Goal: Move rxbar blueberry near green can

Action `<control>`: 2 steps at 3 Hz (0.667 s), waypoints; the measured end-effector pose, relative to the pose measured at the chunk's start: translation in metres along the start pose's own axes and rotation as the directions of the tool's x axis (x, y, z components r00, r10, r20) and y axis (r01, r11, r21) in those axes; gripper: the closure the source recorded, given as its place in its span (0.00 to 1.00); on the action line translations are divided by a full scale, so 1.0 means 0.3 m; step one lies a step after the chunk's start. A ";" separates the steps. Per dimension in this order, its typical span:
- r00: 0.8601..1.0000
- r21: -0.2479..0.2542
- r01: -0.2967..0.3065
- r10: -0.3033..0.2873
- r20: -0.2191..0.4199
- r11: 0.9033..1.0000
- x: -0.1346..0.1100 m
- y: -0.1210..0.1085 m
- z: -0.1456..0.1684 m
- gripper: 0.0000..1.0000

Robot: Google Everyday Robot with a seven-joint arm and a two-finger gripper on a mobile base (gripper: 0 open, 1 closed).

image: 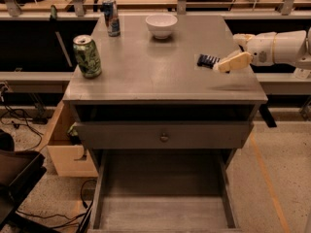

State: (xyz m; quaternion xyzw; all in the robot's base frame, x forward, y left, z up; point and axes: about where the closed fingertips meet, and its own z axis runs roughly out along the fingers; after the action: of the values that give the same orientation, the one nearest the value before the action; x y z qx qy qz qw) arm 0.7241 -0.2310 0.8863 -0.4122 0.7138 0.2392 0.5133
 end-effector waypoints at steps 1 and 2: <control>0.999 -0.021 -0.024 0.024 0.023 0.999 0.034 -0.028 0.040 0.00; 0.999 -0.042 -0.039 0.040 0.027 0.998 0.072 -0.046 0.062 0.00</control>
Offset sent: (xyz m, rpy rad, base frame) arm 0.0282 -0.0135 -0.0366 0.0653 0.0455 0.0334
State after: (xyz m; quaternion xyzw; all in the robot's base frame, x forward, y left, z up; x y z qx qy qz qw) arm 0.7427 -0.2316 0.8607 -0.4049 0.7096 0.2697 0.5097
